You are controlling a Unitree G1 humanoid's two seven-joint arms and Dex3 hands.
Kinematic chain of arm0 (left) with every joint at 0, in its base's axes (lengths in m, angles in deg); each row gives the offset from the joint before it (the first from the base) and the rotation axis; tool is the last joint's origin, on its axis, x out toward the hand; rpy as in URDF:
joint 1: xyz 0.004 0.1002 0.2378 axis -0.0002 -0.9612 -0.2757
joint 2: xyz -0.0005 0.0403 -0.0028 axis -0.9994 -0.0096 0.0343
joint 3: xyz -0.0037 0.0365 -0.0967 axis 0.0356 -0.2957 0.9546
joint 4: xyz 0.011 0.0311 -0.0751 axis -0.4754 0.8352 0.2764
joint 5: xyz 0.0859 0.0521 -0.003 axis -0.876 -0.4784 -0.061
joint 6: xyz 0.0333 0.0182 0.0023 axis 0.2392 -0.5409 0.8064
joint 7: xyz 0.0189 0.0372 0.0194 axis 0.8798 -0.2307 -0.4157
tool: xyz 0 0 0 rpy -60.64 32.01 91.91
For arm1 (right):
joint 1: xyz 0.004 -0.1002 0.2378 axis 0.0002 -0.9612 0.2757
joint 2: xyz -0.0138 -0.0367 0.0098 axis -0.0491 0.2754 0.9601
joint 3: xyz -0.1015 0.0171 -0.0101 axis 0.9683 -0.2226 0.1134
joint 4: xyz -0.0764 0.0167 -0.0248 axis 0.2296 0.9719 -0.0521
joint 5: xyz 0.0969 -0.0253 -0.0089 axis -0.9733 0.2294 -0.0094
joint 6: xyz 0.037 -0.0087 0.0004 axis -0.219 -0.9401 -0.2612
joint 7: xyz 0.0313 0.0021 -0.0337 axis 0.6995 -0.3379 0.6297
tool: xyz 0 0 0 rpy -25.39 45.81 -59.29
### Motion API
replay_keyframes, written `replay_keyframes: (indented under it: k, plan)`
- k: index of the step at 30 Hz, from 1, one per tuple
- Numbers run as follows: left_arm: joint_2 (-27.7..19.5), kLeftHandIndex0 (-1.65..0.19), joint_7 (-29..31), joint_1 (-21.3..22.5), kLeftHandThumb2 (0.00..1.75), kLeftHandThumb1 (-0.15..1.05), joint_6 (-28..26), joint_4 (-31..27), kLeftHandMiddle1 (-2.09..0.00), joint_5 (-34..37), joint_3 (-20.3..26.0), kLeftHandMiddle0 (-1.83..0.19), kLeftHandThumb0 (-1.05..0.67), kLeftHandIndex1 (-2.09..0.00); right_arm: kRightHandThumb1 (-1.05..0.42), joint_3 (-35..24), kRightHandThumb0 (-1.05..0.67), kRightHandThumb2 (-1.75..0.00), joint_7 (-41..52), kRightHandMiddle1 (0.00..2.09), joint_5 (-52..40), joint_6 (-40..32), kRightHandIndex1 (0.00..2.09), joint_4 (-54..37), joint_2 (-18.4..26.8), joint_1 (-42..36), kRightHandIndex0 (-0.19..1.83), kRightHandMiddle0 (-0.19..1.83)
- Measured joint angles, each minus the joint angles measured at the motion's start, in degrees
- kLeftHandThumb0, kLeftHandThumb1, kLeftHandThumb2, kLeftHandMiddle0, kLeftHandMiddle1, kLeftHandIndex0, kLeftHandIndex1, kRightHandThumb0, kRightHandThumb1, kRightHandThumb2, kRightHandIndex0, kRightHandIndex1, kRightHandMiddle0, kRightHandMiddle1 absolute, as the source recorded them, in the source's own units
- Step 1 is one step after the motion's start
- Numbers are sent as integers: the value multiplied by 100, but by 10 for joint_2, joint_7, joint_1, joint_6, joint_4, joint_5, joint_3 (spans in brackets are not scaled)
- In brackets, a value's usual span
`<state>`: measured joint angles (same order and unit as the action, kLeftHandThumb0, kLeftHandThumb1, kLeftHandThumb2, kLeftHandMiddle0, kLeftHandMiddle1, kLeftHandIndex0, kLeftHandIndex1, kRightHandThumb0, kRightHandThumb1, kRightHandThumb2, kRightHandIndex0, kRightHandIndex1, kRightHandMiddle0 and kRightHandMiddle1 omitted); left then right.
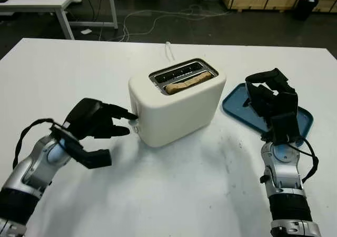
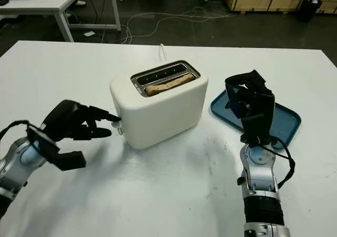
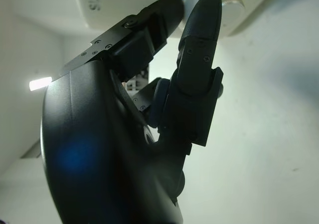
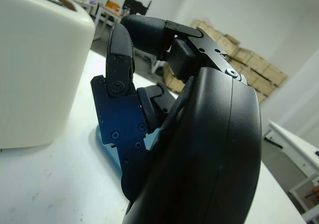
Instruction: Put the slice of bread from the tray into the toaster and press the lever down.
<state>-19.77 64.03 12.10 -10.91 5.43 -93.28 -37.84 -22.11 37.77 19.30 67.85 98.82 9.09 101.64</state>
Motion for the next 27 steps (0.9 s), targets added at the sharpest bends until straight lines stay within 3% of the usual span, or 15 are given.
replay_keyframes:
  k: [5, 9, 11, 15, 21, 27]
  plan:
    - [51, -130, -29, 1, 23, 92, 11, -3, -145, 21, 38, -106, -80, -13, -92, 1, -51, -35, 5, 137, -3, 0, 173, -1, -2, -1, 88, 82]
    - [90, -94, -73, 26, 25, 92, 11, 2, -157, 21, 70, -103, -82, -91, -92, 1, -51, -35, 11, 130, -8, 0, 169, -1, -8, -1, 93, 86]
    - [109, -87, -91, 38, 23, 92, 3, 6, -161, 20, 82, -101, -82, -104, -92, 1, -52, -35, 16, 125, -12, 0, 164, -1, -10, -1, 95, 88]
    - [142, -79, -119, 51, 21, 92, -34, 10, -167, 19, 96, -100, -82, -123, -92, 0, -53, -34, 27, 119, -25, -6, 158, -1, -10, -1, 96, 90]
    - [189, -83, -146, 53, 26, 92, -90, 1, -167, 24, 113, -109, -88, -137, -92, 0, -53, -32, 29, 111, -28, -25, 157, -1, -13, -1, 95, 92]
    - [271, -83, -189, 46, 34, 92, -106, -7, -172, 71, 134, -114, -85, -165, -92, 3, -50, -30, -2, 109, -3, -36, 153, -1, -22, 0, 104, 102]
